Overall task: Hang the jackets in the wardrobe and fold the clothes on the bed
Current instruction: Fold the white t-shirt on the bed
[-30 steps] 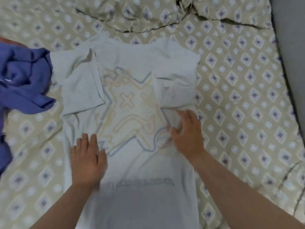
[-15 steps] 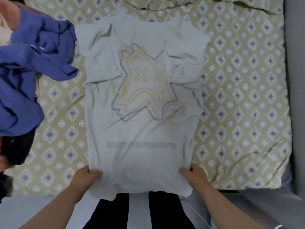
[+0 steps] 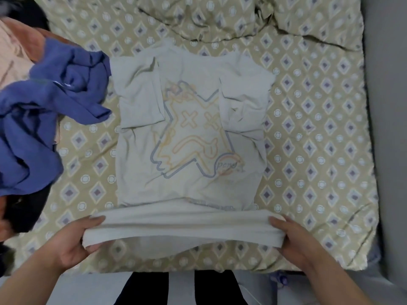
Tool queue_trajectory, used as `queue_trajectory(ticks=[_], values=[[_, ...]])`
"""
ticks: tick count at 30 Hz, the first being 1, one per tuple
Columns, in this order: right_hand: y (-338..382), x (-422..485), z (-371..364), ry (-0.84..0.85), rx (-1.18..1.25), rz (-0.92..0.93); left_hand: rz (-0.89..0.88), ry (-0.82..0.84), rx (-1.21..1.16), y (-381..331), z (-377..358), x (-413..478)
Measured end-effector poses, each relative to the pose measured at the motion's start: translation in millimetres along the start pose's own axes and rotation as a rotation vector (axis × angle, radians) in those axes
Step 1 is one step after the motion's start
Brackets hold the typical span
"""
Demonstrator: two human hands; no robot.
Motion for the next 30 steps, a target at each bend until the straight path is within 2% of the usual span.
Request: queue_trajectory(ticks=[4,7,13,15,18,19,21,24,27,30], values=[[60,20,-31,-0.048,0.177,0.090,-0.044,0.054,-0.260,-48,-37,-9],[113,41,-54,-0.088,0.192,0.172,-0.144,0.023,-0.414,-102,-67,-15],[208,91,-121,-0.005,0.311,0.378,-0.425,0.055,-0.450,-223,-120,-27],[218,106,-130,-0.050,0.124,0.459,-0.560,-0.058,-0.321,-242,-122,-25],[211,126,-126,-0.158,-0.601,0.623,-0.747,-0.457,0.304,-245,-122,-15],[202,129,-130,-0.142,-0.772,0.652,-0.756,-0.549,0.503,-241,-123,-3],[181,138,-137,-0.098,-0.967,0.671,-0.692,-0.668,0.722,-234,-123,19],[164,150,-139,-0.193,-0.944,0.707,-0.749,-0.851,0.746,-241,-117,31],[159,161,-130,-0.353,-0.780,0.616,-0.902,-0.829,0.655,-254,-120,27],[159,163,-128,-0.340,-0.794,0.627,-0.963,-0.774,0.504,-258,-110,24]])
Point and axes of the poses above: each hand's wrist, its own x-axis towards the middle knuckle, its own z-axis out of the back of the hand, y = z × x, the point moved 8 cm from there along x, towards the middle knuckle, and after that the axes turned 14 degrees about z, right-handed, at the moved point
